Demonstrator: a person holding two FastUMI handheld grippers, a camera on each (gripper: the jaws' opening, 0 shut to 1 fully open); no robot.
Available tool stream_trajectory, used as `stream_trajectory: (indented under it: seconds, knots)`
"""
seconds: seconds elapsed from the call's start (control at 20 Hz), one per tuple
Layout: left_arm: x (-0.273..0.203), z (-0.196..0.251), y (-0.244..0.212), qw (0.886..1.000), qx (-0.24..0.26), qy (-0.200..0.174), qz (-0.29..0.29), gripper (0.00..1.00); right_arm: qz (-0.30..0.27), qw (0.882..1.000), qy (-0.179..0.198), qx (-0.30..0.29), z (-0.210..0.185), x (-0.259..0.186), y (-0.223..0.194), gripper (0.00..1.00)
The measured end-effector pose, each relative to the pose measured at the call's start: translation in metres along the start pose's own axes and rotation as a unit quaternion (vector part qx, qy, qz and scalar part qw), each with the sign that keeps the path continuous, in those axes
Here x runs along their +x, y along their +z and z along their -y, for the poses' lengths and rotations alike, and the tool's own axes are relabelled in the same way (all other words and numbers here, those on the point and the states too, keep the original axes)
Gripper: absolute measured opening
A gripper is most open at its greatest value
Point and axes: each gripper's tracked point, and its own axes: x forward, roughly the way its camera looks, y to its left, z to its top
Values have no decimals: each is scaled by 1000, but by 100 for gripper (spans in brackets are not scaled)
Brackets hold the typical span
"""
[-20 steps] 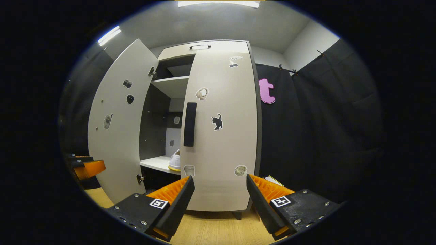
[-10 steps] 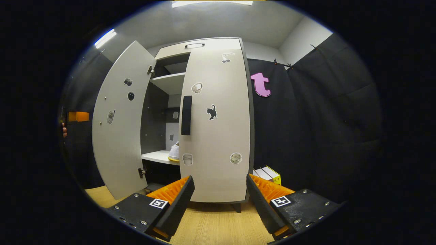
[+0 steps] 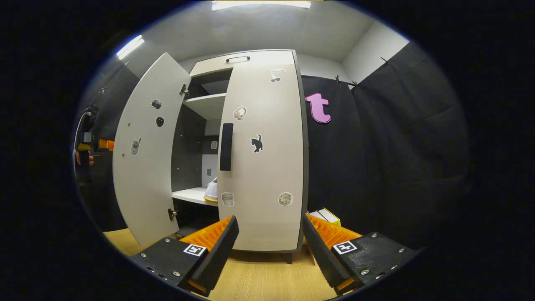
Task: Grab one shoe with the right hand and put it into the shoe cabinet, grab the other shoe with the left hand and put it into the shoe cabinet; then close the right door with the right hand and the left door with the left hand.
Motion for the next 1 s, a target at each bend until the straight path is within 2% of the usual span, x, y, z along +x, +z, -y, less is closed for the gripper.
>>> stream_trajectory:
  seconds: [0.1, 0.3, 0.55, 0.6, 0.65, 0.75, 1.0]
  knots:
    - [0, 2, 1, 1000, -4, 0, 5, 96, 1, 1000, -4, 3, 1, 0, 1, 94]
    - [-7, 15, 3, 999, 8, -40, -4, 96, 8, 1000, 1, 9, -1, 2, 8, 94]
    - [-14, 66, -3, 996, 10, -87, -13, 94, 7, 1000, 10, 9, -5, 4, 9, 94]
    - [-16, 74, -5, 995, 8, -96, -16, 99, 5, 1000, 10, 10, -4, 4, 8, 94]
    - [-16, 82, -6, 994, 8, -106, -17, 99, 4, 1000, 9, 10, -4, 5, 7, 94]
    - [-18, 97, -8, 992, 9, -123, -19, 96, 3, 1000, 5, 10, -4, 8, 1, 94]
    - [-17, 138, -14, 986, 7, -165, -24, 99, 5, 1000, -13, 7, 7, 6, 3, 94]
